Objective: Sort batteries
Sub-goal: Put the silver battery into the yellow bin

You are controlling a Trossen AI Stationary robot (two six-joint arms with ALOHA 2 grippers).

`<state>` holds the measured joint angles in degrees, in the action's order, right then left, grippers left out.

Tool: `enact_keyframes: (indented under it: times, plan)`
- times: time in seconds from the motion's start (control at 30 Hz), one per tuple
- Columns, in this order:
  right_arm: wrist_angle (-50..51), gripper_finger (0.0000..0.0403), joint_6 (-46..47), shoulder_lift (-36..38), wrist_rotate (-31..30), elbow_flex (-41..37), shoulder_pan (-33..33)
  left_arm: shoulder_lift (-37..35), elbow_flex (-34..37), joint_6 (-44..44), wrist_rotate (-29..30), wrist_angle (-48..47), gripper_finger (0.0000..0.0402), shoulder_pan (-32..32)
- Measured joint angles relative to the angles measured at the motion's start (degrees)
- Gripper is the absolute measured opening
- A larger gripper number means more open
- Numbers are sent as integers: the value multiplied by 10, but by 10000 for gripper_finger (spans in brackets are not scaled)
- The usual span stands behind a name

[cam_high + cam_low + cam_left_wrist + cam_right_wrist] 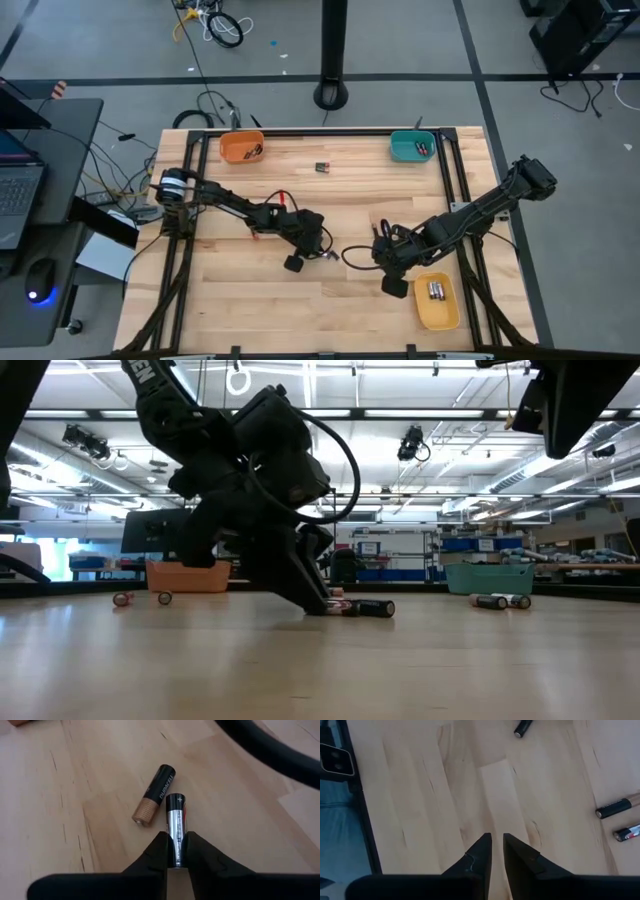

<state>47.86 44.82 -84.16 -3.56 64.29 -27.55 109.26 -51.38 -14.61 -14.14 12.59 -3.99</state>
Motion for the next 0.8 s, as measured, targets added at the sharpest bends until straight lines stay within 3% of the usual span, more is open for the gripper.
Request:
enact_keyframes:
  times: [0.2,0.47,0.8]
  plan:
    - [-33,50,-21,0,-15,0,-8,-39,4,6,0,-20,52,-3]
    - [-147,49,-67,-4,-169,0,-14,-113,3,53,-33,4,52,-3]
    - [-239,147,-221,-11,-298,-1,-14,-130,2,186,-140,131,52,13]
